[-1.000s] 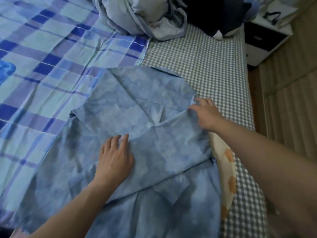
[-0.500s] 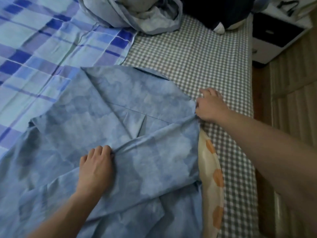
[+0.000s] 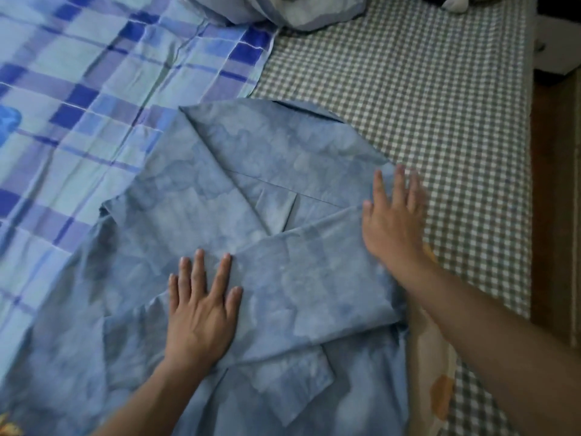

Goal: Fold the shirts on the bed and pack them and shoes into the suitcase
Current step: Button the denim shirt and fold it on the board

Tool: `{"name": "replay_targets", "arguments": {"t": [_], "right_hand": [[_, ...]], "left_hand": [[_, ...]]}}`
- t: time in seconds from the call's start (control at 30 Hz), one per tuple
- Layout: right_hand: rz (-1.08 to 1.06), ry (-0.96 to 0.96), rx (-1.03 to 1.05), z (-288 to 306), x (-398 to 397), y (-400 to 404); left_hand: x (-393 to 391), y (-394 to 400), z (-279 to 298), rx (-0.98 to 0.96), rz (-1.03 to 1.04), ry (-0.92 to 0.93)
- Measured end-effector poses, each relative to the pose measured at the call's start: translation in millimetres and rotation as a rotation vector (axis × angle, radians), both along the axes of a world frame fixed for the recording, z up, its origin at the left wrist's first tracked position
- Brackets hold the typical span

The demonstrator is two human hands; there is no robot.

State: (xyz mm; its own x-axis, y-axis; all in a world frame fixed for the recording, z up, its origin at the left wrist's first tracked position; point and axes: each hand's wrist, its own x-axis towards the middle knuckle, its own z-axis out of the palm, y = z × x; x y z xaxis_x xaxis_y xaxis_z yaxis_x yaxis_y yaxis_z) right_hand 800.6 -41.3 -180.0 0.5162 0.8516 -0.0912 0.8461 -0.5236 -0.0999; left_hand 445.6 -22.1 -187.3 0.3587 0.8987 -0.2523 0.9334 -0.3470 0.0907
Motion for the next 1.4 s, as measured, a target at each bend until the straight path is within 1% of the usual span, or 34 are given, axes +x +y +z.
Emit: {"name": "replay_targets", "arguments": {"t": [0.03,0.07,0.1,0.17,0.27,0.3,0.37,0.43,0.5,0.53,0.6,0.67,0.73,0.8,0.87,0.93,1.0,1.1,1.23,1.33,1.4], "right_hand": [[0.091,-0.003,0.046,0,-15,0],[0.184,0.01,0.022,-5,-23,-4],[0.233,0.029,-0.067,-11,-23,-8],[0.177,0.071,-0.235,-24,-2,-15],[0.077,0.126,-0.316,-29,24,-11],[0.072,0.119,-0.291,-26,24,-8],[0.0,0.078,-0.127,-18,16,-6],[-0.223,0.107,0.081,-9,1,-14],[-0.46,0.204,0.213,-4,-14,-27],[-0.545,0.26,0.248,-4,-19,-34],[-0.62,0.353,0.27,-4,-28,-43],[-0.635,0.42,0.282,-4,-28,-44],[-0.663,0.487,0.267,-1,-22,-40],[-0.684,0.524,0.225,3,-16,-36],[-0.689,0.553,0.194,1,-12,-39],[-0.706,0.596,0.17,-3,-15,-45],[-0.739,0.645,0.168,-8,-18,-50],[-0.773,0.714,0.231,-11,-23,-55],[-0.878,0.739,0.326,1,-46,-67],[-1.079,0.713,0.407,8,-86,-101],[-1.255,0.688,0.501,13,-123,-131]], "left_hand": [[-2,0,-1,0.01,-0.009,-0.019],[-7,0,-3,0.019,-0.026,-0.029],[-15,0,-5,0.019,-0.049,-0.016],[-31,1,-10,-0.001,-0.084,0.041],[-39,6,-14,-0.023,-0.054,0.098],[-37,5,-11,-0.031,-0.013,0.099],[-36,-3,-4,-0.024,0.109,0.075],[-46,-18,1,-0.02,0.205,0.061],[-65,-32,4,-0.035,0.264,0.081],[-73,-37,5,-0.063,0.28,0.106],[-82,-40,7,-0.127,0.278,0.152],[-81,-32,13,-0.14,0.289,0.141],[-75,-10,22,-0.09,0.343,0.03],[-79,26,28,0.026,0.415,-0.07],[-93,72,28,0.089,0.501,-0.073],[-109,121,23,0.039,0.615,-0.02],[-123,157,21,-0.062,0.703,0.008],[-132,183,25,-0.144,0.641,-0.05],[-131,204,31,-0.127,0.567,-0.124],[-97,248,36,-0.096,0.459,-0.136],[-45,282,39,0.012,0.333,-0.123]]}}
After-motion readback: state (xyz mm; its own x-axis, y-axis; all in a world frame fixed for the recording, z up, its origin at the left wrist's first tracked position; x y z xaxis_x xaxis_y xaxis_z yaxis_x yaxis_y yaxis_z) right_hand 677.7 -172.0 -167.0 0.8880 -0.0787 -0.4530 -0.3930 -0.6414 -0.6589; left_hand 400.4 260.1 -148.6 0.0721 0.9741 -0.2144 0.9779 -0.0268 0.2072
